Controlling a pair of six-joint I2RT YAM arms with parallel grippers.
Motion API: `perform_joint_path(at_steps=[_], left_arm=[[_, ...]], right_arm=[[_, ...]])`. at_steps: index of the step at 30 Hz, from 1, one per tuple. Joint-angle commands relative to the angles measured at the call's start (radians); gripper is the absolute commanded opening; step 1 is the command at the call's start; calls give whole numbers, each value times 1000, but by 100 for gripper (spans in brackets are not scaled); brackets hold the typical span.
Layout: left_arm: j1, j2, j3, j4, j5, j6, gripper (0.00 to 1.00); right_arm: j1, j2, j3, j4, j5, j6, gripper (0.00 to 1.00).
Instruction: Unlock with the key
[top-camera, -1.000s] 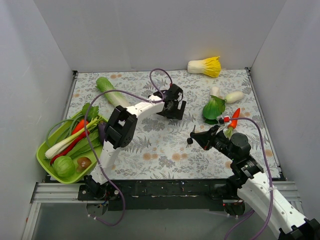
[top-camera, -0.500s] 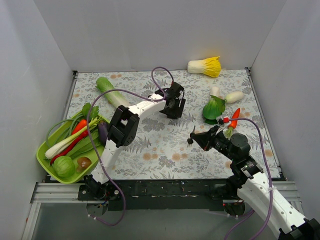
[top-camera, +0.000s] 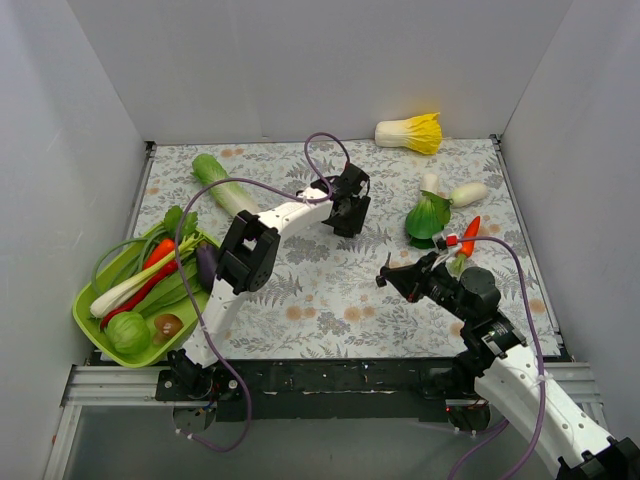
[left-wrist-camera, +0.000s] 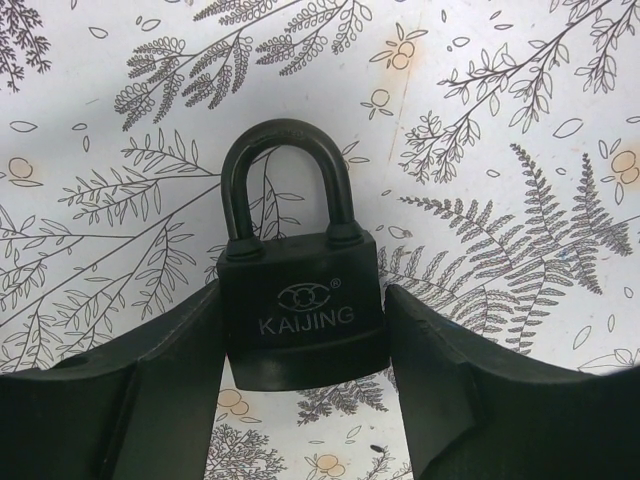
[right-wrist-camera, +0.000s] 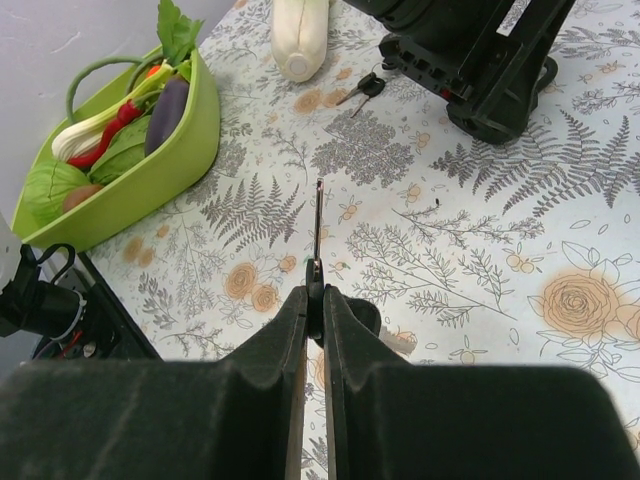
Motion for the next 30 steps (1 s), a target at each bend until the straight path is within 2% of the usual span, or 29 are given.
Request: perform_joint_path(at_steps=[1, 4, 5, 8, 9, 12, 16, 21, 25, 30], left_arm=[[24, -7, -68, 14, 55, -27, 0], [52, -112, -189, 118, 195, -89, 0], [79, -146, -225, 155, 288, -153, 0], [139, -313, -414, 336, 425, -267, 0], [152, -385, -510, 429, 497, -348, 0], [191, -474, -615, 549, 571, -447, 0], [204, -617, -779, 647, 596, -501, 0], [207, -729, -936, 875, 629, -550, 0], [207, -774, -991, 927, 655, -570, 0], [207, -821, -987, 867, 562, -515, 0]], right_arm=[[-3, -7, 13, -15, 12, -18, 1], [-3, 11, 35, -59, 13, -32, 1], [-3, 28, 39, -69, 13, -35, 1], [0, 74, 51, -87, 10, -20, 1], [0, 88, 53, -84, 8, -9, 1], [26, 166, 70, -56, 6, 23, 1], [128, 324, 143, -29, 77, 36, 1], [242, 527, 289, 29, 100, 48, 1], [257, 675, 341, 124, 34, 108, 1], [257, 774, 427, 119, 36, 102, 1]])
